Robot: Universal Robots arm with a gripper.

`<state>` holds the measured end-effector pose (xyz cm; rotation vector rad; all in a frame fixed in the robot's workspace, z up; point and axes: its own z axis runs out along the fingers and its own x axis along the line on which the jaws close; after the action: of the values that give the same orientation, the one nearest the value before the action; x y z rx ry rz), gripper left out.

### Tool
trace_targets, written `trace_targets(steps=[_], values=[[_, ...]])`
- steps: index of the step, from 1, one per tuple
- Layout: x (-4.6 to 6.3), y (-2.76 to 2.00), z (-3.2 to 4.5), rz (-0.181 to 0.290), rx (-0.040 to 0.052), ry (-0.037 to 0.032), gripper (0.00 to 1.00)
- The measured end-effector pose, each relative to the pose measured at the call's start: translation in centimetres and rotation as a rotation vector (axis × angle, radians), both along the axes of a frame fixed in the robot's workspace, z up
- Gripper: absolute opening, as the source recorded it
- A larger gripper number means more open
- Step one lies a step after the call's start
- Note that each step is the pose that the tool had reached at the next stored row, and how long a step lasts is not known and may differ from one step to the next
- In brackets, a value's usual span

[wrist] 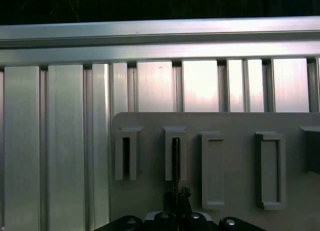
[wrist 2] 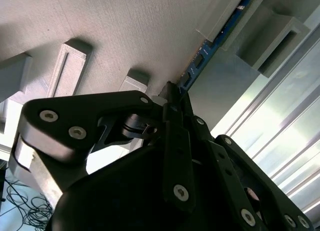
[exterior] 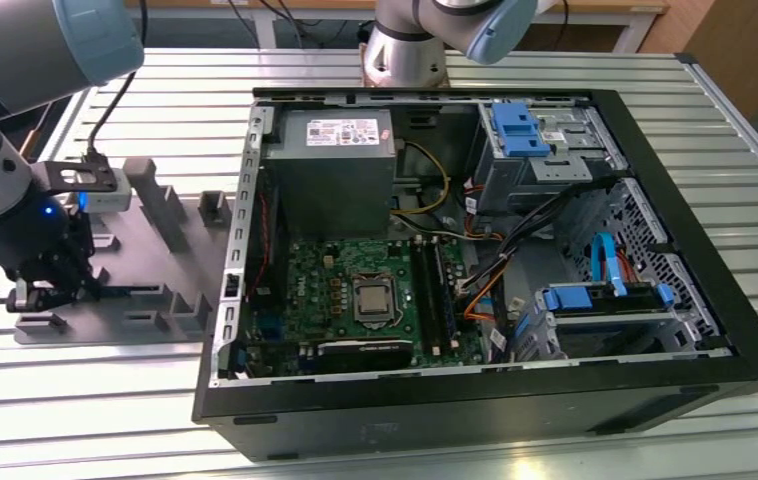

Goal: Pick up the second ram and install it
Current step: 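Pick up the second ram and move it above second insertion slot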

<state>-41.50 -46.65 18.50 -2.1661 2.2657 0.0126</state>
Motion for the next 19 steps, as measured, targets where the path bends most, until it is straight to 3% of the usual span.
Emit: trace_targets(steps=[10,19], values=[[0.00,0.00,0.02,0.000,0.0002,-0.0003,0.14],[0.01,0.00,0.64,0.000,0.0002,-0.0003,0.14]])
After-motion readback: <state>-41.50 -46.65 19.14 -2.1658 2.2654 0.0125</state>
